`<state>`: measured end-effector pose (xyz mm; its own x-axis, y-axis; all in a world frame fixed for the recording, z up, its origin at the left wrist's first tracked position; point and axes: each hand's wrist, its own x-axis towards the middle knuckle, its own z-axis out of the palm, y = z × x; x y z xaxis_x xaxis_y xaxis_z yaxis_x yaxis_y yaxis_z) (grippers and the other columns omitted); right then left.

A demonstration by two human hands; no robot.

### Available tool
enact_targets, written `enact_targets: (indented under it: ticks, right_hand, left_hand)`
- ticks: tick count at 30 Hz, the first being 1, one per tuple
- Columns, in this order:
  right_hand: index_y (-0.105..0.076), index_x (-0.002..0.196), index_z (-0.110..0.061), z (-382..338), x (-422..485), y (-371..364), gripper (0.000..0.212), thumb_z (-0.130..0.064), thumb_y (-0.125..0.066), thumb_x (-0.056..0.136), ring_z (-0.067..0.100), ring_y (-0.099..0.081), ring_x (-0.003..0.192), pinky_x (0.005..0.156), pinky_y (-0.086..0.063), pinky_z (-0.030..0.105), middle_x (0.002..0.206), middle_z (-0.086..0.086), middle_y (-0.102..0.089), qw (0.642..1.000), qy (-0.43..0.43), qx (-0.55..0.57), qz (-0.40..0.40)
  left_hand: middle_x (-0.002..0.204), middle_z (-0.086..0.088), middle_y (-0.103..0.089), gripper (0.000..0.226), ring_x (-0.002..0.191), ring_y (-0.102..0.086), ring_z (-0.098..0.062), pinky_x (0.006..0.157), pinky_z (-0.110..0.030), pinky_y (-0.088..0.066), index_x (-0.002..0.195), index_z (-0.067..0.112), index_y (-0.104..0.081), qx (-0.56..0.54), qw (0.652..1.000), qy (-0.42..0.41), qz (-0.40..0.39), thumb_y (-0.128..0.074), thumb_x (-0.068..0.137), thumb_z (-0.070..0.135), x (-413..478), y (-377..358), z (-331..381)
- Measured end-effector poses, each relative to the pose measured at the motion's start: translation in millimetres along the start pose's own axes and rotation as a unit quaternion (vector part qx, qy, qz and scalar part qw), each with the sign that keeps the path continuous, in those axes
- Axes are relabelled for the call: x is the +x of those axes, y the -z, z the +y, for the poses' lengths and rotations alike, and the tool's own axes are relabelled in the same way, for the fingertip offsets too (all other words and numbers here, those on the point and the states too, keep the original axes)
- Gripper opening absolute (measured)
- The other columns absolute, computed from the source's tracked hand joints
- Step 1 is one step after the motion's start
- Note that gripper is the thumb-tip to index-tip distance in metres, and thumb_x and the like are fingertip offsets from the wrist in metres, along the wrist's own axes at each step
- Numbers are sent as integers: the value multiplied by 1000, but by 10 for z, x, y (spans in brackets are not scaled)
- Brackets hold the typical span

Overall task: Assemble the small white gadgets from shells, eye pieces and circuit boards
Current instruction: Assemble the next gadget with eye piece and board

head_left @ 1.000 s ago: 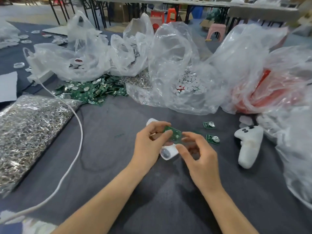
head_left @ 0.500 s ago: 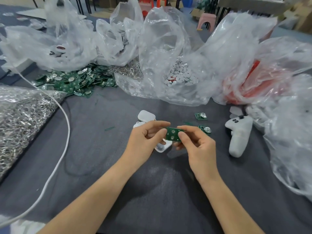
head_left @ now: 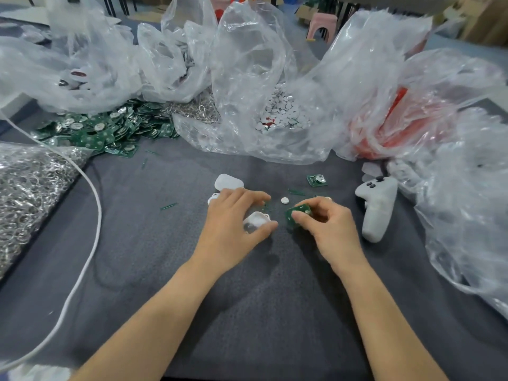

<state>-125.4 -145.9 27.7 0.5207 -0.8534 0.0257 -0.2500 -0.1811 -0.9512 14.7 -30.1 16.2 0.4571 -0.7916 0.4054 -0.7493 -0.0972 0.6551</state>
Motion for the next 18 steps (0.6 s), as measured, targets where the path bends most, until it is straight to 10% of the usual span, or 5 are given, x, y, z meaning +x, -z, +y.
enact_targets:
  ticks: [9, 18]
  right_hand:
    - [-64, 75, -8, -344, 428, -10, 15, -9, -78, 76, 1, -52, 36, 41, -39, 13, 51, -1, -58, 923, -56, -310, -223]
    - [-64, 92, -2, -611, 694, -104, 25, -12, -80, 75, 9, -65, 46, 47, -52, 18, 73, -10, -53, 844, -144, -402, -324]
  left_hand:
    - [100, 8, -65, 30, 108, -55, -21, 94, -27, -17, 100, 24, -70, 116, 991, -31, -52, -77, 75, 38, -41, -1, -30]
    - [100, 7, -63, 22, 102, -55, -20, 98, -32, -21, 97, 24, -69, 101, 993, -34, -60, -72, 80, 37, -33, -13, -67]
